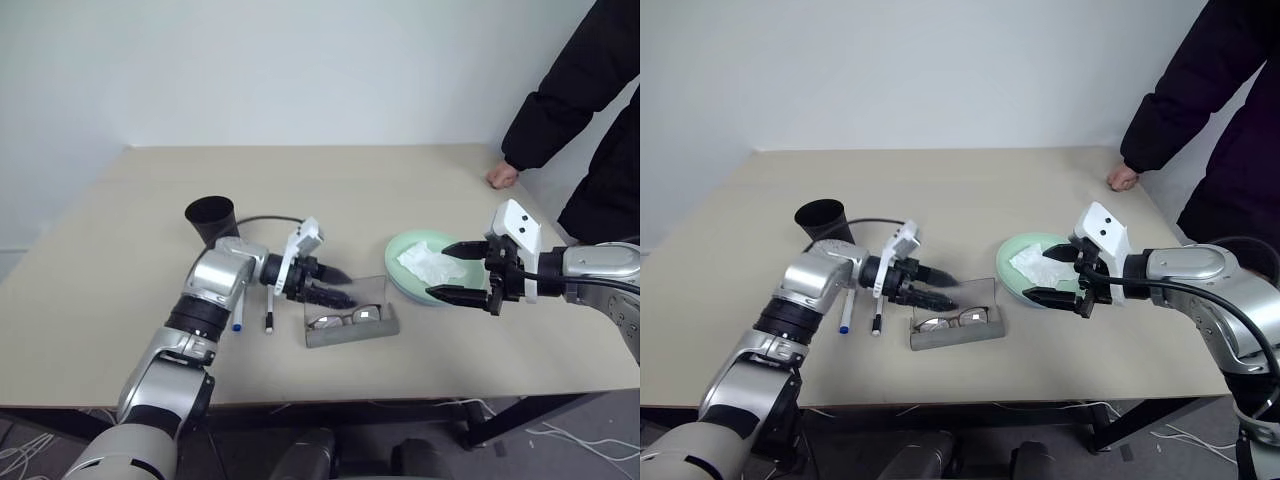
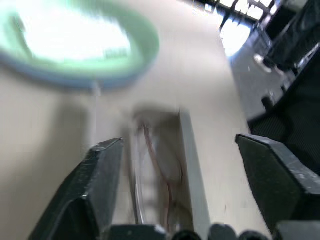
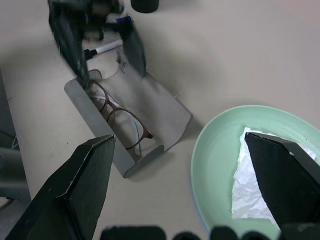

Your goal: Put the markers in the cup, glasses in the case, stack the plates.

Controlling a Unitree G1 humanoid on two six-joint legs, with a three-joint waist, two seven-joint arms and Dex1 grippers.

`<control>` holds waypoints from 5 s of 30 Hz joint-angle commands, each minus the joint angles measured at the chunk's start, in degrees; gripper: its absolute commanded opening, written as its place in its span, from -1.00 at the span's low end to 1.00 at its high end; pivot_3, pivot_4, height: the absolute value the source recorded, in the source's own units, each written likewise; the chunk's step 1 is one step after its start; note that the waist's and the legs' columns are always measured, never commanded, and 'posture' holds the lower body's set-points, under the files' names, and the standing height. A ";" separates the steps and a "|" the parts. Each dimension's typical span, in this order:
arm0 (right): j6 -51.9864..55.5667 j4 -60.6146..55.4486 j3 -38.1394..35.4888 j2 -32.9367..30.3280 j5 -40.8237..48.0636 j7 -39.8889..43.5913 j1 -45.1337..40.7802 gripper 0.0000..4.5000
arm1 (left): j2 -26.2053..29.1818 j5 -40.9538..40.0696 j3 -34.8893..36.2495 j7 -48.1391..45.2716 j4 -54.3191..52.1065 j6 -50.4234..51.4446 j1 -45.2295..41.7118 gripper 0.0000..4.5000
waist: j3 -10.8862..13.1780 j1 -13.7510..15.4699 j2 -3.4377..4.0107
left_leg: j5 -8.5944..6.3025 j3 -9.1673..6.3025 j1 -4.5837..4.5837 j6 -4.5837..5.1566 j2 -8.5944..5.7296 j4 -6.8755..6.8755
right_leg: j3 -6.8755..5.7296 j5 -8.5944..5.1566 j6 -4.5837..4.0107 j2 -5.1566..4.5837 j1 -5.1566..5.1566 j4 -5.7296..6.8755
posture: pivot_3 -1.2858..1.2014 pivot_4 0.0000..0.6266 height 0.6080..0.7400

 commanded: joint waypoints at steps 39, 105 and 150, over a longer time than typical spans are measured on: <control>0.58 -5.57 -2.46 -0.12 3.89 0.99 -2.64 1.00 | 5.63 9.89 -10.01 10.32 -14.64 -9.24 12.30 -0.68 | -0.04 0.05 0.07 | 0.00 -0.03 0.03 0.00 0.03 -0.01 | 0.02 -0.01 -0.02 0.02 -0.03 0.03 | 0.03 -1.00 0.80; -1.06 -1.40 2.51 3.73 0.73 1.91 -6.22 1.00 | -29.88 50.31 20.59 65.53 -22.91 53.54 1.60 0.99 | 0.05 0.08 -0.08 | -0.01 0.07 -0.01 0.00 0.01 0.17 | -0.15 0.13 0.25 0.00 0.13 0.01 | 0.03 -1.00 0.80; -2.15 -1.36 3.03 5.60 -0.30 0.72 -6.56 1.00 | -27.60 34.88 37.74 60.58 -21.85 1.14 -14.73 -0.99 | 0.18 0.04 -0.21 | -0.01 0.07 -0.01 -0.03 0.07 -0.01 | -0.15 0.14 0.27 0.00 0.02 -0.06 | 0.03 -1.00 0.80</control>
